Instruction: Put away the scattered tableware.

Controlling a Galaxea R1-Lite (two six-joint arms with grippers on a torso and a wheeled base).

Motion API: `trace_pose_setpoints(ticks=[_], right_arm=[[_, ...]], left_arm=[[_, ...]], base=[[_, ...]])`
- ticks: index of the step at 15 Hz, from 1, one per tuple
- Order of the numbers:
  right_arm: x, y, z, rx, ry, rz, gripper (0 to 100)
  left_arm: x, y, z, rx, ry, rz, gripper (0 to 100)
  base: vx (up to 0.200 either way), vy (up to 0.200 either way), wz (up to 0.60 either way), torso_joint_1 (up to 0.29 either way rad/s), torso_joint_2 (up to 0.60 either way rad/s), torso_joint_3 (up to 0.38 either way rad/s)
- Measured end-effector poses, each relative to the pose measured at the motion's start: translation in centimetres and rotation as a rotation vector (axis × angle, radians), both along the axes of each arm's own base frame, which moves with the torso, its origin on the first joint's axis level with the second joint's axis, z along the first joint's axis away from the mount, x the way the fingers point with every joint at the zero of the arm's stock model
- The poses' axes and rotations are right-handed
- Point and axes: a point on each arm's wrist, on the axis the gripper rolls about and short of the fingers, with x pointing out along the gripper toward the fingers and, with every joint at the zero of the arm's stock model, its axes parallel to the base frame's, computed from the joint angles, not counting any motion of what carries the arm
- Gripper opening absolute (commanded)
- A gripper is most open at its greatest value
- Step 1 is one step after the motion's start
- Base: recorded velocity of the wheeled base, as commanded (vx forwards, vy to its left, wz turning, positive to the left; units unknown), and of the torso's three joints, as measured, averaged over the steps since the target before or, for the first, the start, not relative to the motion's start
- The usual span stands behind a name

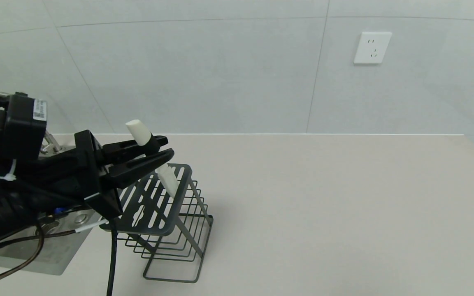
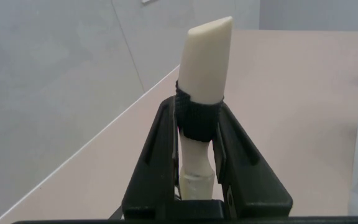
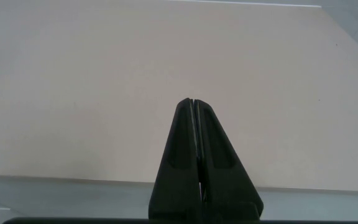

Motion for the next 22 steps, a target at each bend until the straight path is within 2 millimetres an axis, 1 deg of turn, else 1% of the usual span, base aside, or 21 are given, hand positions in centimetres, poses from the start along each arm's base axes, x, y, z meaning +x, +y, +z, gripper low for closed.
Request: trace_pose_setpoints(ticks=[11,22], right_arm=[[0.0,0.0,0.0,0.0,0.0,0.0,0],[0.0,0.0,0.0,0.002,0.0,0.0,0]], left_arm=[[1.2,-0.6,-1.3,0.028,0.021,0.042,0],[1.5,-0.7,-2.9,0.057,0.069,0.049,0]], base=[[0.0,0.0,0.0,0.0,0.0,0.0],[0.0,0.0,0.0,0.0,0.0,0.0]])
